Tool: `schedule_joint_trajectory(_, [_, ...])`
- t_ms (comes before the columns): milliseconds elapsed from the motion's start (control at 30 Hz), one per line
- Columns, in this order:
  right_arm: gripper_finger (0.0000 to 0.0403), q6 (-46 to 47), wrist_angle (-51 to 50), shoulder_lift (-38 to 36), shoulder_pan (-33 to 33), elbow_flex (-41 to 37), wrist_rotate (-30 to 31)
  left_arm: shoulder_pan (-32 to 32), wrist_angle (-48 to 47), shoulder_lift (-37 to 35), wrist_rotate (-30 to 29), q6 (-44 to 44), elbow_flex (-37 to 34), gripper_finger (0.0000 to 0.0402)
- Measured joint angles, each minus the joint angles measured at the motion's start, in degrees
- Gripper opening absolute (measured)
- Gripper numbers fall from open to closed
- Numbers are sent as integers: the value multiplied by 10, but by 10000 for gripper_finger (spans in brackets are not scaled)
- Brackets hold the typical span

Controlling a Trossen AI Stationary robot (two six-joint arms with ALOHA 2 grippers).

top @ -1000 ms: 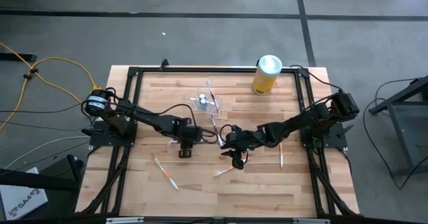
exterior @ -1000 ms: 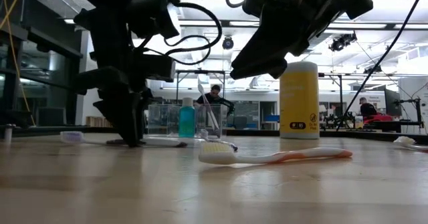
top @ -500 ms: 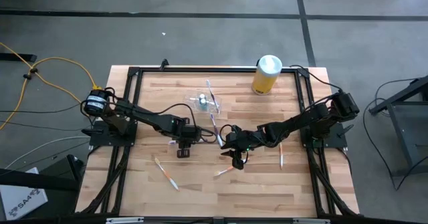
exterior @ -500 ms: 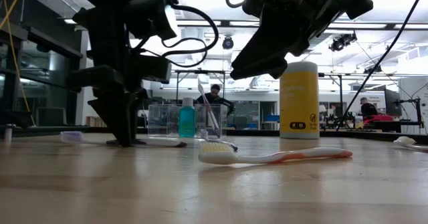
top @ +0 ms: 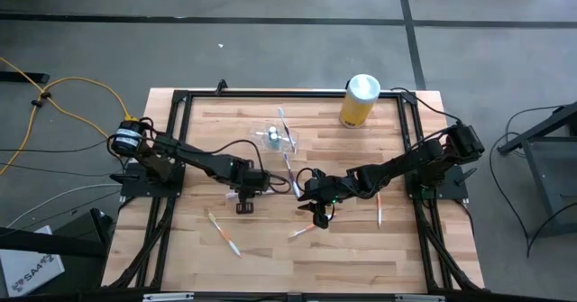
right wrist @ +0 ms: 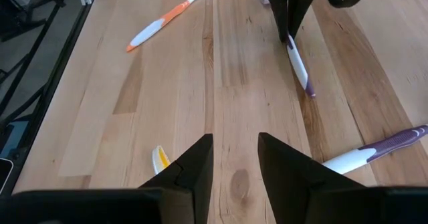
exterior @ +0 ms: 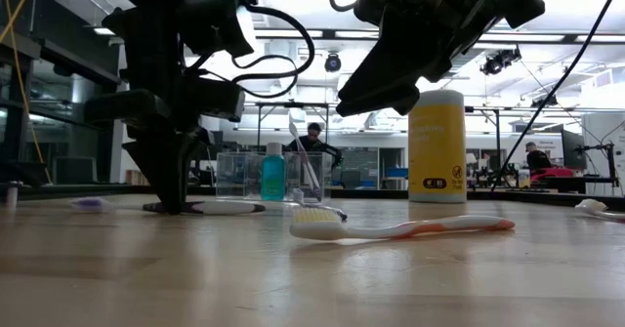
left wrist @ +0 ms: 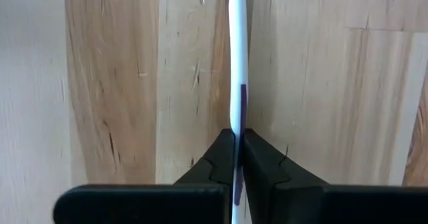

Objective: Pick & Place toothbrushing station
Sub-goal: Put the left violet toothbrush into the transparent organizer

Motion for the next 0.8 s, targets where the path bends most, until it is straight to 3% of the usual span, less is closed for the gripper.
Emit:
schedule_joint_trajectory(167, [110, 0, 0, 0, 0, 0, 0, -21, 2, -29, -49, 17, 8, 5])
schedule_joint_trajectory(500, [110, -2, 0, 0, 0, 0, 0, -106, -4, -106, -252, 93, 15, 3])
schedule_joint_trajectory(667, [110, -2, 3, 0, 0, 0, 0, -160, 23, -123, -368, 177, 20, 3])
schedule_joint_trajectory(800, [110, 0, 15, 0, 0, 0, 0, -197, 60, -123, -425, 257, 20, 3])
